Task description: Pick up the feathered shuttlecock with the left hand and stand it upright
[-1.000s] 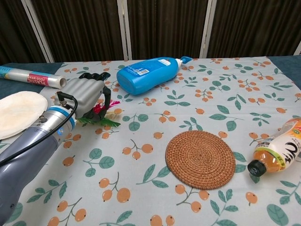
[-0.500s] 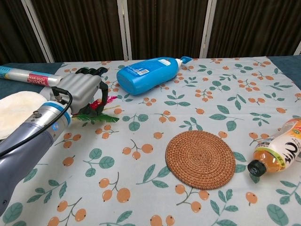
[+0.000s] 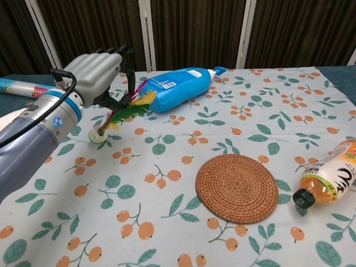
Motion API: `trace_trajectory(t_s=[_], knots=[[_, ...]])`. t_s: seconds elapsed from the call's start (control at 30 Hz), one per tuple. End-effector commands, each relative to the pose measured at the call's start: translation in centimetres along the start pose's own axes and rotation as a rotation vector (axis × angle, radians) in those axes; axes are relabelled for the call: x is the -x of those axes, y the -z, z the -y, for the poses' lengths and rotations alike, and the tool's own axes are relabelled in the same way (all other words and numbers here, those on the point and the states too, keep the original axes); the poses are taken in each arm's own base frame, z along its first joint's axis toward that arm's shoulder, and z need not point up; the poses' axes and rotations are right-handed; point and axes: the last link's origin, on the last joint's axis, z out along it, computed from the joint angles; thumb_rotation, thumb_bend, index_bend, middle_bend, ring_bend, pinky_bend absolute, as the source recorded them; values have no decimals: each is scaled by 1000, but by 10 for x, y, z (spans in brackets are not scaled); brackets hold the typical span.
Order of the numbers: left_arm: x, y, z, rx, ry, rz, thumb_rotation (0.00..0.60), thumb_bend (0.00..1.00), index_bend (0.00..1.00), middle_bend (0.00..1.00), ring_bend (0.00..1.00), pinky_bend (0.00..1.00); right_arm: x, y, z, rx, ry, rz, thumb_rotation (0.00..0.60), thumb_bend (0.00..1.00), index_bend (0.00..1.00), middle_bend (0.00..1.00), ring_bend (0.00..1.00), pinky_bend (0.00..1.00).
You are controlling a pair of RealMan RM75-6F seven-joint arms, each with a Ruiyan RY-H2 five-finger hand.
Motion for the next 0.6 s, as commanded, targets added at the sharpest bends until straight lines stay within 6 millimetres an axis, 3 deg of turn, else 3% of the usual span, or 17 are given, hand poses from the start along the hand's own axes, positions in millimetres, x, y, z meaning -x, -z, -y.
trace_trajectory(t_s=[0.03, 0.6], knots=[[-13, 3, 2, -16, 53, -21, 600, 492, 604, 0, 0, 0, 0, 0, 0, 1, 0, 0, 600, 107, 93, 0, 0, 0], [-45, 21, 25, -23, 135, -67, 600, 495, 609, 0, 0, 0, 2, -2, 2, -3, 6, 5, 600, 107, 93, 0, 0, 0]])
